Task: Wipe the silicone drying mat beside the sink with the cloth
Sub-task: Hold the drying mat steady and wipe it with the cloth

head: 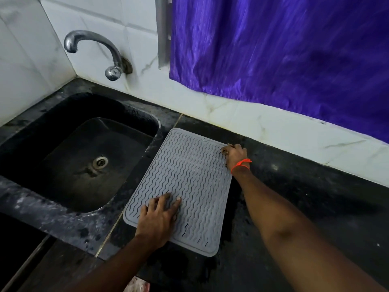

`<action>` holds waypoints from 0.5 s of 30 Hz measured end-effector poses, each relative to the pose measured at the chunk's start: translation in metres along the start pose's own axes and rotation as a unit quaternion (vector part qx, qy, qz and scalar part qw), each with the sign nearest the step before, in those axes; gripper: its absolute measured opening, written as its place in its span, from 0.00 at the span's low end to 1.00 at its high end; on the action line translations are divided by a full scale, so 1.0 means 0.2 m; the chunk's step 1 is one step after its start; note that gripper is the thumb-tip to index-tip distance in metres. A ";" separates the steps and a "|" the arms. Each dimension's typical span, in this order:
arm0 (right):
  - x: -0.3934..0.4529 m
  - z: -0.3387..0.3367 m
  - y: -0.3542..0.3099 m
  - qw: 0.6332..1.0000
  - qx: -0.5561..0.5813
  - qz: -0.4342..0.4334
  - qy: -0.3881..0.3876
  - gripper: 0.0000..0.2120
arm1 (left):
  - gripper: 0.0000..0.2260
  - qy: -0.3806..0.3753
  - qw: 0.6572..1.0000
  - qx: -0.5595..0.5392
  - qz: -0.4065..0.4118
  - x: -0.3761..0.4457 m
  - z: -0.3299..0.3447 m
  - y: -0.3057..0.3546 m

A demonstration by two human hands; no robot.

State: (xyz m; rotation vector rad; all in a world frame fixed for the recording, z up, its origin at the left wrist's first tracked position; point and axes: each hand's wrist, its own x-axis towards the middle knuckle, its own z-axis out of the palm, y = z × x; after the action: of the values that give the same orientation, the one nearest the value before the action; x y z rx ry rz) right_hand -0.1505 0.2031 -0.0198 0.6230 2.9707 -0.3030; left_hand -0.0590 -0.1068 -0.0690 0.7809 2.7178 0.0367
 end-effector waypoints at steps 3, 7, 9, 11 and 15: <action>0.00 -0.01 0.01 1.000 -0.002 -0.004 -0.023 0.23 | 0.27 -0.006 1.000 0.002 0.004 0.00 0.00 -0.01; -0.04 -0.02 0.02 0.999 0.015 0.009 -0.048 0.21 | 0.27 -0.015 1.000 0.000 0.012 0.02 -0.01 -0.01; -0.08 -0.01 0.00 0.998 0.019 0.009 -0.062 0.20 | 0.26 -0.016 1.000 -0.005 0.014 0.02 -0.02 -0.01; -0.15 0.02 -0.01 0.997 0.025 0.012 -0.066 0.20 | 0.26 -0.016 1.000 -0.006 0.019 0.03 -0.03 -0.01; -0.34 0.09 -0.05 0.996 0.035 0.012 -0.075 0.22 | 0.29 -0.017 0.999 0.006 0.031 0.02 -0.03 -0.03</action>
State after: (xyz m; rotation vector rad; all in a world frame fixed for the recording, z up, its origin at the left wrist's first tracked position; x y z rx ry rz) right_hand -0.0916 0.1643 -0.0266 0.6124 2.8172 -0.4335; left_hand -0.0666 -0.1107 -0.0655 0.8620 2.6645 0.0202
